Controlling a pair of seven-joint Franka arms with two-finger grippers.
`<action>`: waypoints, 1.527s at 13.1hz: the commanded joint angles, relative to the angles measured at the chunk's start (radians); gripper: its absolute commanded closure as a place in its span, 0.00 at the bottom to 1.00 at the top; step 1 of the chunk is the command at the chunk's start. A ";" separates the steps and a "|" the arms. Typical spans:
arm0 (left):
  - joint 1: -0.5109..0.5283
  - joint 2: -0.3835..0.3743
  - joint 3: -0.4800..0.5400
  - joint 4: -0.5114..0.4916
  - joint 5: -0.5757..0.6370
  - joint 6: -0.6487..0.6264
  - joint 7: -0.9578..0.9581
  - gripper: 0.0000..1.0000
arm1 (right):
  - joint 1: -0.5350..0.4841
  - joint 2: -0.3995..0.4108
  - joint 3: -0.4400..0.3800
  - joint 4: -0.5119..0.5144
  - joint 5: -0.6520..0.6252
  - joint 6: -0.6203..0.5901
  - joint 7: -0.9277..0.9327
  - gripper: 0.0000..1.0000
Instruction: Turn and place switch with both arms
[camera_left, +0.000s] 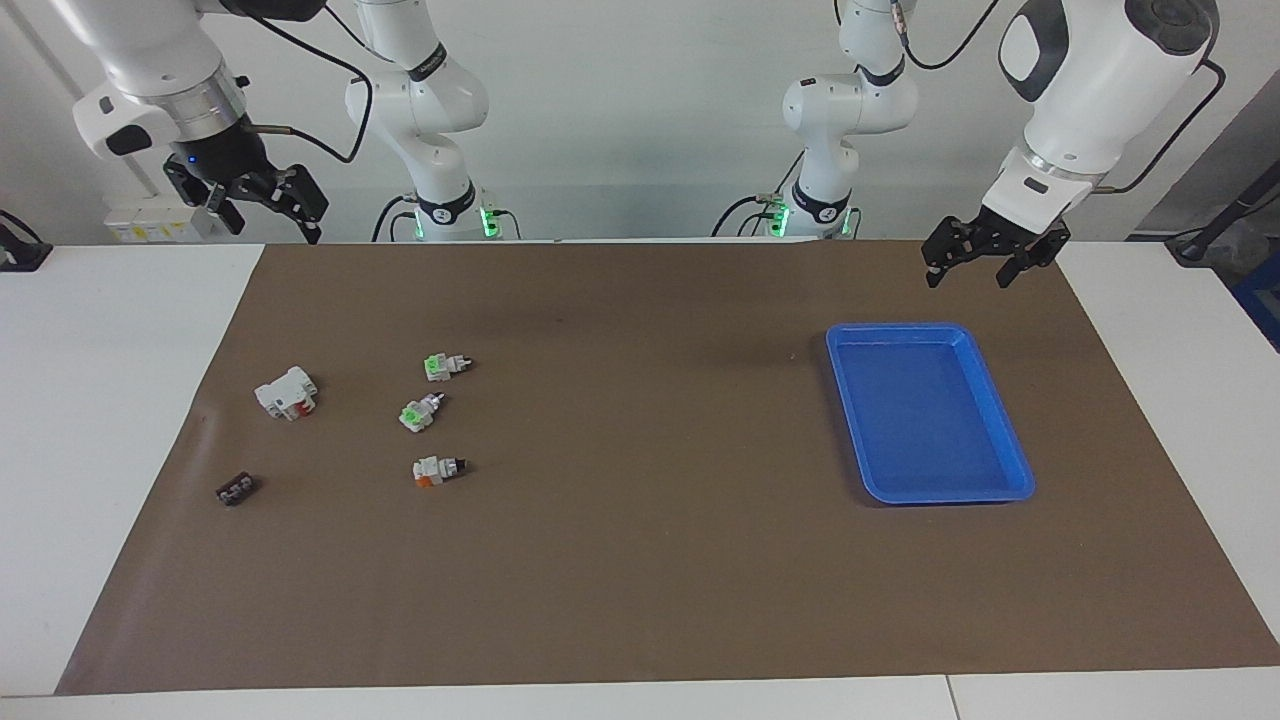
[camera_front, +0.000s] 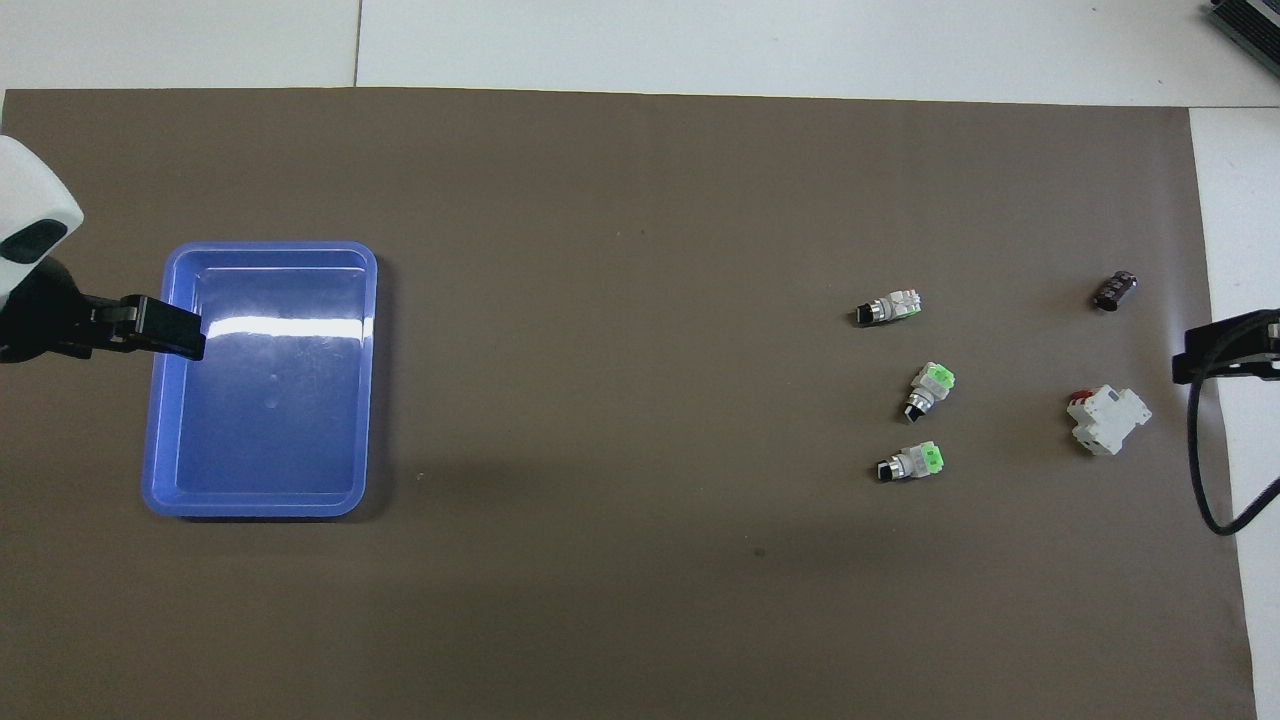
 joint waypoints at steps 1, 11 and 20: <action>0.001 -0.019 0.005 -0.012 0.018 -0.011 0.004 0.00 | 0.002 -0.009 -0.006 -0.019 0.008 0.039 0.046 0.00; -0.001 -0.019 0.005 -0.014 0.018 -0.011 0.004 0.00 | 0.045 0.014 -0.003 -0.164 -0.009 0.298 0.332 0.00; -0.001 -0.024 0.005 -0.014 0.018 -0.011 0.004 0.00 | 0.160 0.403 0.000 -0.181 0.008 0.732 0.766 0.00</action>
